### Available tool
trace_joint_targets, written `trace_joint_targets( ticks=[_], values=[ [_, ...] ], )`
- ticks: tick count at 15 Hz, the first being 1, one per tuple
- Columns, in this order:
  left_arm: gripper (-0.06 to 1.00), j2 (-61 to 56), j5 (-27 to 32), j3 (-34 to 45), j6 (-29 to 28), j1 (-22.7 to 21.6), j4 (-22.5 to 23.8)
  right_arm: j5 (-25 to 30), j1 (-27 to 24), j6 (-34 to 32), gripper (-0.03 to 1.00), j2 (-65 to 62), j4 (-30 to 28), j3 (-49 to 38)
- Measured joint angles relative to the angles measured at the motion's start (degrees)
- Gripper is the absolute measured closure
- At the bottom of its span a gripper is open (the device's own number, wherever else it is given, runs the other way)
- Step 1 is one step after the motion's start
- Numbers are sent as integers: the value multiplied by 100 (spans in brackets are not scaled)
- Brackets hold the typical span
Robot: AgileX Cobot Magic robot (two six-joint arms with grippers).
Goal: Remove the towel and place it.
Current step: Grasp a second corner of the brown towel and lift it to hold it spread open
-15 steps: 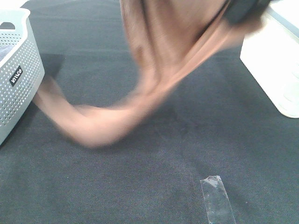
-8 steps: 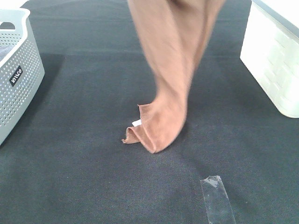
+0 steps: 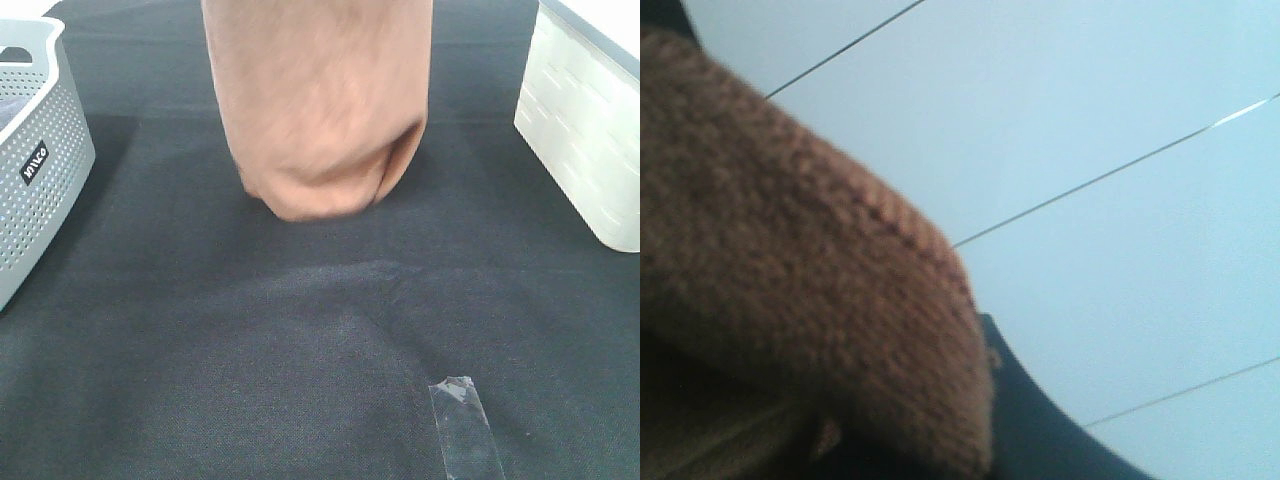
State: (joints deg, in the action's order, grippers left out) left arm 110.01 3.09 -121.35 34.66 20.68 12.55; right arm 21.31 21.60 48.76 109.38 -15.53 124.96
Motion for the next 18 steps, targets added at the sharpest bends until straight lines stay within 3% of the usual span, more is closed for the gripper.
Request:
trace_joint_targets(
  ticks=[2,3,4,6,7,8,11,16,18],
  values=[
    [94,309,-951,0,-195,-97,-17,-1272,-69,6,97,252,11,11],
    [94,682,-1868,-97,-269,-189,-143,-2103,-229,-63,97,504,109,11],
    [94,682,-1868,-97,-269,-189,-143,-2103,-229,-63,97,504,109,11],
    [94,1186,-2097,-739,-269,-275,-229,-2664,-418,-183,97,756,241,11],
    [94,1805,-2011,-1788,-275,-372,-258,-2962,-596,-206,97,934,413,17],
    [94,1805,-2011,-1788,-275,-372,-258,-2962,-596,-206,97,934,413,17],
    [94,2630,-1341,-3140,-281,-521,-258,-3054,-722,-338,97,1026,527,29],
    [94,2710,-1180,-3249,-304,-665,-109,-2899,-728,-584,97,1066,527,29],
    [94,2710,-1043,-3249,-309,-665,-92,-2532,-722,-762,97,1066,527,29]
  ],
)
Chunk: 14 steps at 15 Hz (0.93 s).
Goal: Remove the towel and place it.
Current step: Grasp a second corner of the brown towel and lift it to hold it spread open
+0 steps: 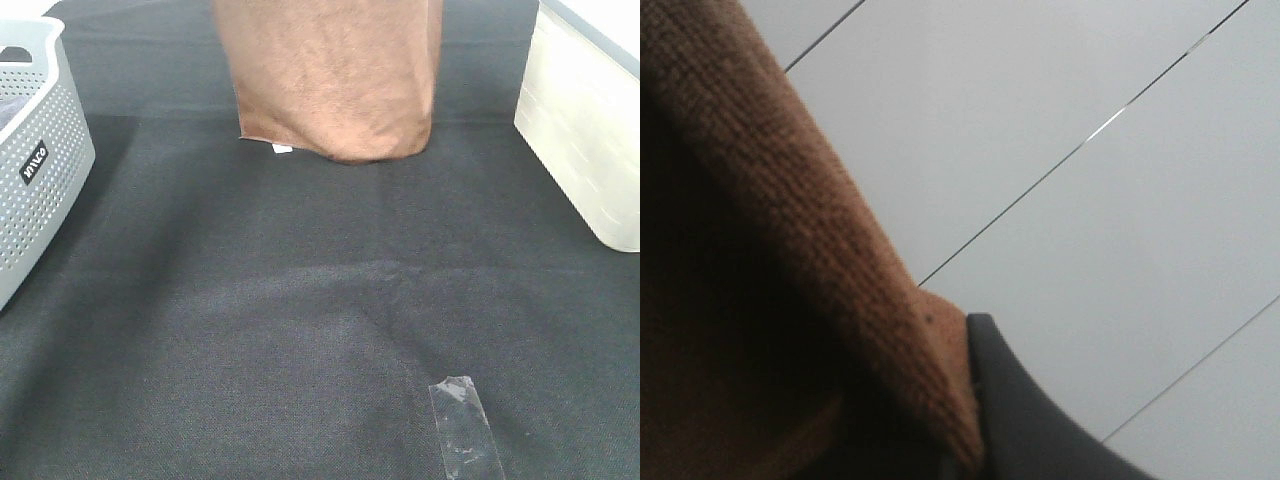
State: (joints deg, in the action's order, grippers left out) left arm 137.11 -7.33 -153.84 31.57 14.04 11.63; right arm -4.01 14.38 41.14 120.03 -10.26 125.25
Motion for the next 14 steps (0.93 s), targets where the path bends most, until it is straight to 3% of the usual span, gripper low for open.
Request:
trace_joint_targets(
  ticks=[5,8,11,14],
  values=[
    [94,0,229,0,0,0,115,751,0,-34,97,0,372,0],
    [94,0,458,0,-69,0,126,900,0,-34,97,0,544,0],
    [94,0,1547,0,-178,29,-367,1713,0,-34,97,-80,796,0],
    [94,-57,3587,0,-246,132,-716,3083,-6,-34,97,-286,1346,0]
  ],
)
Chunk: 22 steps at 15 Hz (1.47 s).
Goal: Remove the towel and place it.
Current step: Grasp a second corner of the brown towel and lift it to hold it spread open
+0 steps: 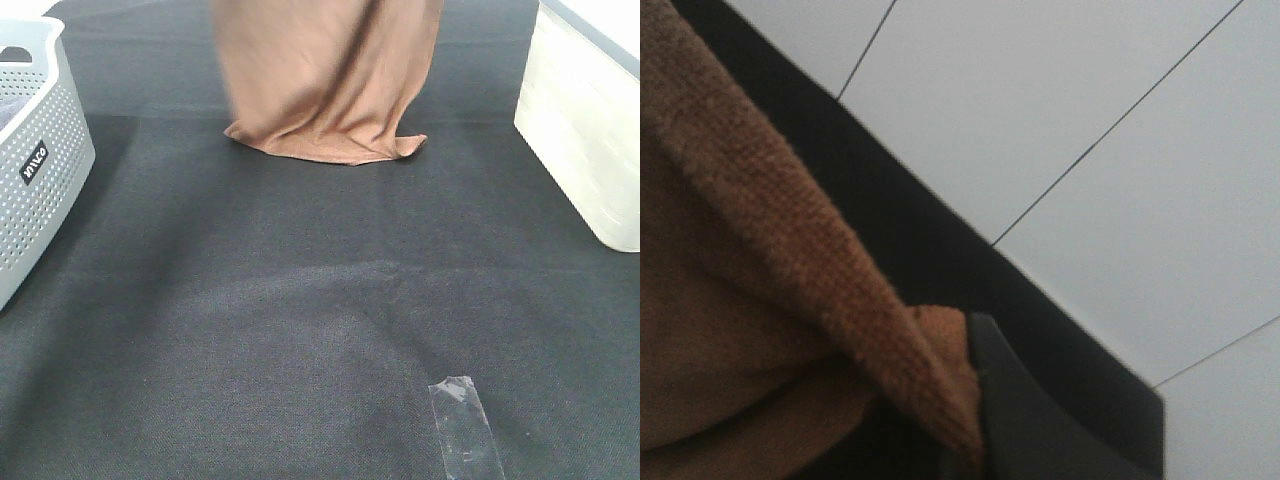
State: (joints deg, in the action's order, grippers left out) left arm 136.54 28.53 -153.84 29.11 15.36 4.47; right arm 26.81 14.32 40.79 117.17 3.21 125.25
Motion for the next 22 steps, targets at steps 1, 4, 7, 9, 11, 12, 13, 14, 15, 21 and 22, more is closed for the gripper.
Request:
trace_joint_targets(
  ticks=[1,4,7,9,11,12,13,14,15,21,22],
  values=[
    [94,-74,768,0,-80,46,-40,584,0,0,97,-80,201,0],
    [94,-361,2286,0,-590,115,-74,2338,0,-29,97,-458,751,0],
    [94,-814,3718,-17,-1238,115,-350,3627,0,-338,97,-791,900,0],
    [94,-1003,4079,-17,-1478,115,-682,4206,0,-544,97,-945,905,0],
    [94,-1306,4097,378,-1599,149,-1066,4269,0,-1352,97,-1163,779,-172],
    [94,-1553,4102,882,-1627,166,-1089,4263,0,-1530,97,-1409,728,-521],
    [94,-1902,4102,1547,-1633,178,-1129,4257,0,-1621,97,-1702,722,-974],
    [94,-2275,4102,2217,-1650,206,-1157,4257,0,-1639,97,-2040,716,-1507],
    [94,-2275,4102,2217,-1650,206,-1157,4257,0,-1639,97,-2040,716,-1507],
    [94,-4836,4068,5758,-1599,315,-1272,4177,63,-1896,97,-4228,1060,-4194],
    [94,-5111,4045,6045,-1587,327,-1312,4160,69,-1931,97,-4452,1134,-4395]
  ],
)
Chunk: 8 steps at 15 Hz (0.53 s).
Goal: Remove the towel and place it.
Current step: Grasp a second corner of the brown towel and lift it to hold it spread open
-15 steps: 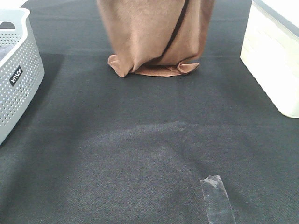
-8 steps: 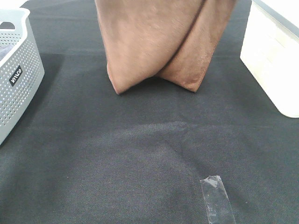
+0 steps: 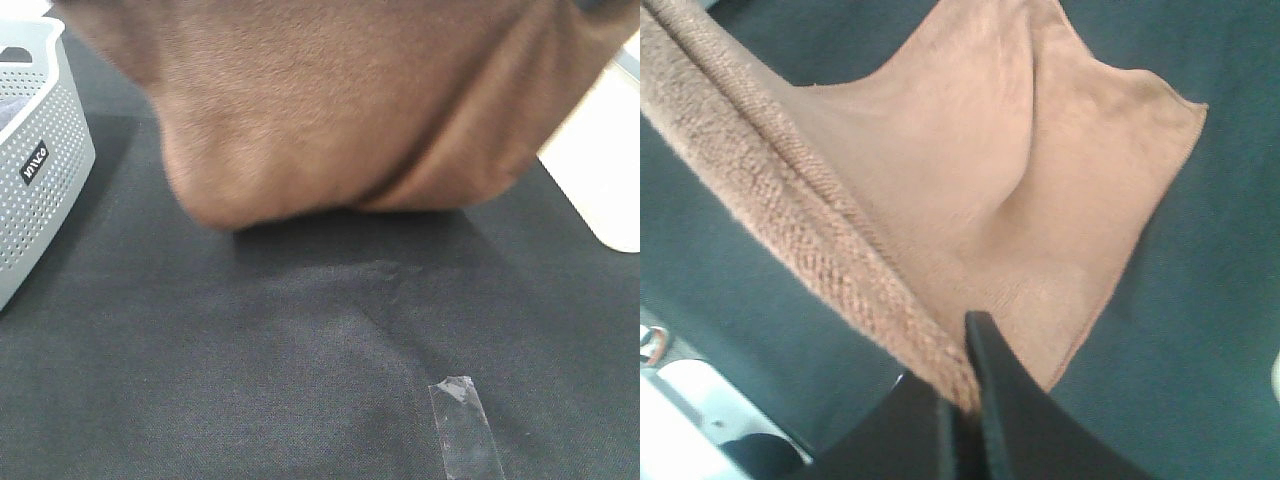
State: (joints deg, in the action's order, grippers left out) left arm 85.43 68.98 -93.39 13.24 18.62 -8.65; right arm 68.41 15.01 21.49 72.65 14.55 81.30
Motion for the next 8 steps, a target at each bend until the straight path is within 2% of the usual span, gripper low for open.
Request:
trace_joint_targets(
  ticks=[4,8],
  values=[
    [94,-1077,-103,1346,34,17,-80,-17,11,-269,97,-768,355,-819],
    [94,-1696,-160,2217,69,17,-178,-63,46,-407,97,-1587,773,-1736]
  ],
)
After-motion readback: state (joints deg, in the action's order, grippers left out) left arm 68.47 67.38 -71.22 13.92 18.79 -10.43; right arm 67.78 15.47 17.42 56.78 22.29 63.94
